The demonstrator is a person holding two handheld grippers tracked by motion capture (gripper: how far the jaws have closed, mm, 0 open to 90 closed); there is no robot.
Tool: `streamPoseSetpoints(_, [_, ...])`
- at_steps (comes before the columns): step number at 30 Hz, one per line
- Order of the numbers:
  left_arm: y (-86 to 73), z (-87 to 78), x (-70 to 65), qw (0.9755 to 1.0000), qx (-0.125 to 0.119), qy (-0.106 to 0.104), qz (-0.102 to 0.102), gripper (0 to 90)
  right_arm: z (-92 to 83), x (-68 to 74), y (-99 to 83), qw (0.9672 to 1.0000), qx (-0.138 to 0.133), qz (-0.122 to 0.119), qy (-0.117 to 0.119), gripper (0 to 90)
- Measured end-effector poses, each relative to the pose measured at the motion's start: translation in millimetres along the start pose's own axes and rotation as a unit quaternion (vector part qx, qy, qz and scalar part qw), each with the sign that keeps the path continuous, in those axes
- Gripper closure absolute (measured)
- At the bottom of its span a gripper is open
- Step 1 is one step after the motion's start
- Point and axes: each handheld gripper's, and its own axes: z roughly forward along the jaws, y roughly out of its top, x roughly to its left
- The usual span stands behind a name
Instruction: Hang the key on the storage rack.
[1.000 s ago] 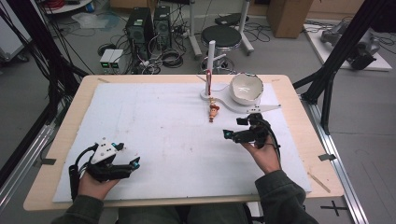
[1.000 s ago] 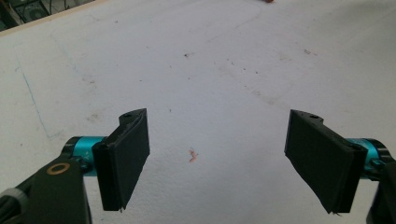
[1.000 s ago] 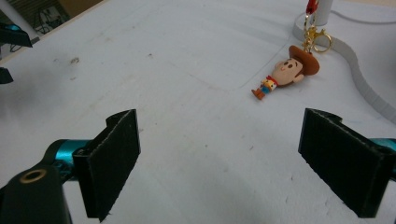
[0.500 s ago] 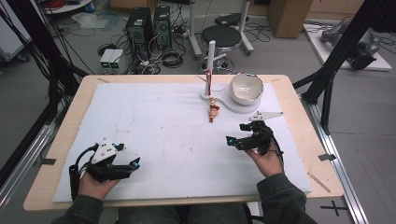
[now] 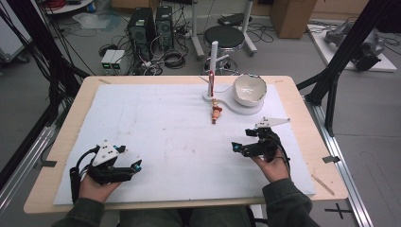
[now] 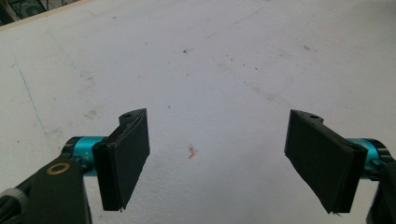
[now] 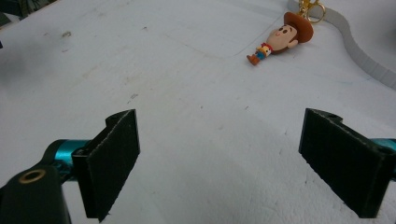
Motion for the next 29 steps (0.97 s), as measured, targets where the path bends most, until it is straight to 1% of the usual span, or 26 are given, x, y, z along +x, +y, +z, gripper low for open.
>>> streamPoseSetpoints(3, [-0.3, 0.3, -0.2, 1.0000, 0.001, -0.002, 0.000, 22.4, -1.1, 0.2, -3.1, 1.0000, 0.001, -0.002, -0.001, 11.3])
streamPoseSetpoints(7, [-0.3, -0.1, 0.1, 1.0000, 0.003, -0.002, 0.002, 22.4, -1.8, -0.6, -7.1, 1.0000, 0.005, 0.003, -0.003, 11.4])
streamPoseSetpoints(14, [-0.6, 0.2, 0.2, 1.0000, 0.003, -0.002, 0.000, 22.4, -3.8, -1.0, -14.8, 1.0000, 0.008, 0.003, 0.000, 11.3])
streamPoseSetpoints(18, [-0.2, 0.9, -0.6, 1.0000, 0.005, -0.003, 0.001, 22.4, -5.5, -1.8, -21.5, 1.0000, 0.007, 0.007, 0.001, 11.3])
streamPoseSetpoints(22, [0.1, 1.1, -0.8, 1.0000, 0.006, -0.004, 0.003, 22.4, -8.4, -0.1, -25.4, 0.9999, 0.009, 0.005, -0.001, 11.3])
streamPoseSetpoints(24, [0.1, 1.5, -1.2, 1.0000, 0.005, -0.005, 0.002, 22.4, -9.4, 0.6, -27.1, 1.0000, 0.006, -0.001, -0.002, 11.3])
streamPoseSetpoints(29, [0.3, 1.7, -1.4, 0.9999, 0.006, -0.007, 0.004, 22.4, -12.2, -0.4, -30.7, 1.0000, 0.001, 0.001, -0.003, 11.3])
